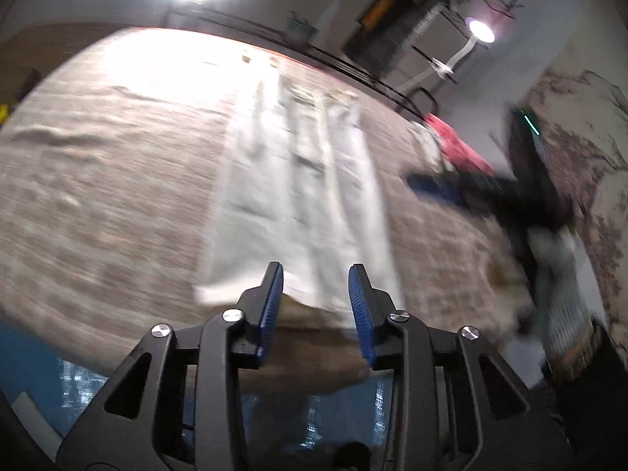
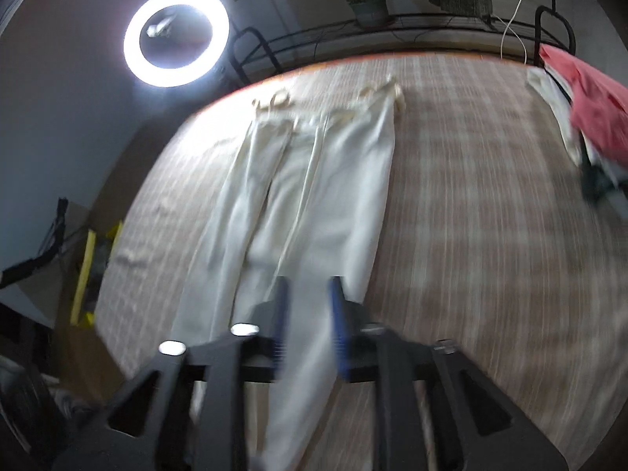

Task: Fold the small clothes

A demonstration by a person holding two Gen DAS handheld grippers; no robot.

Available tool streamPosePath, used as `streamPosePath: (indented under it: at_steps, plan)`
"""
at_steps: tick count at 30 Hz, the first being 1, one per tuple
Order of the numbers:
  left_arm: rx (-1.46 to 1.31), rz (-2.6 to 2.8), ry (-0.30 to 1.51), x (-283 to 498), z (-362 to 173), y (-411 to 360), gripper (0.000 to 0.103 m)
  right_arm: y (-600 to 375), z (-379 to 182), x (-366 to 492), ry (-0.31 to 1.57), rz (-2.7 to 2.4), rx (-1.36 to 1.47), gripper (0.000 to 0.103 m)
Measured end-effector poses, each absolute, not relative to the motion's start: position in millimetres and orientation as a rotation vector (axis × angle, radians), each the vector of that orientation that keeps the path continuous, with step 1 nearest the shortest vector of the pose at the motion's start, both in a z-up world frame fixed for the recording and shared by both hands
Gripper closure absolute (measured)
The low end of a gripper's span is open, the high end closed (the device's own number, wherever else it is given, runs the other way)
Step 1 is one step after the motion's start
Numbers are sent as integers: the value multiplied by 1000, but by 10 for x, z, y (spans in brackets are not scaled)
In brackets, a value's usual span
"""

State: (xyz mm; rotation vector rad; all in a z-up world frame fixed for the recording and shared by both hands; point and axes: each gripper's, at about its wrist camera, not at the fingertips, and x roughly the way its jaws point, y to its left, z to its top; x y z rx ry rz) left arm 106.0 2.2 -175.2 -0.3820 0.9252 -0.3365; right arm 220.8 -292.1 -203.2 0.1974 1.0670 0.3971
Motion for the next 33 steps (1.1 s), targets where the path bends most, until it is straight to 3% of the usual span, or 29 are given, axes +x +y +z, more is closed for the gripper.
streamPosePath:
  at_steps: [6, 13, 22, 26, 27, 29, 30, 33]
  plan:
    - [-357, -277, 1043, 1341, -2018, 422, 69, -2796, -2342, 1667, 1141, 335, 111, 65]
    - [-425, -301, 1170, 1425, -2393, 440, 69, -2916, -2629, 1400, 1196, 326, 276, 65]
    - [-244, -286, 1130, 1358, -2408, 206, 69, -2471, -2617, 1175, 1119, 320, -31, 62]
    - [-206, -294, 1122, 1328, -2403, 160, 69, -2507, -2614, 1194, 1121, 354, 4, 63]
    - [-205, -295, 1121, 1325, -2404, 158, 69, -2561, -2617, 1219, 1125, 365, 36, 64]
    - [-229, -310, 1129, 1331, -2410, 177, 78, -2673, -2630, 1240, 1130, 388, 104, 68]
    - [-251, -319, 1138, 1347, -2420, 181, 90, -2738, -2646, 1265, 1133, 398, 150, 70]
    - [-348, -340, 1165, 1395, -2452, 249, 97, -2927, -2727, 1326, 1163, 451, 327, 92]
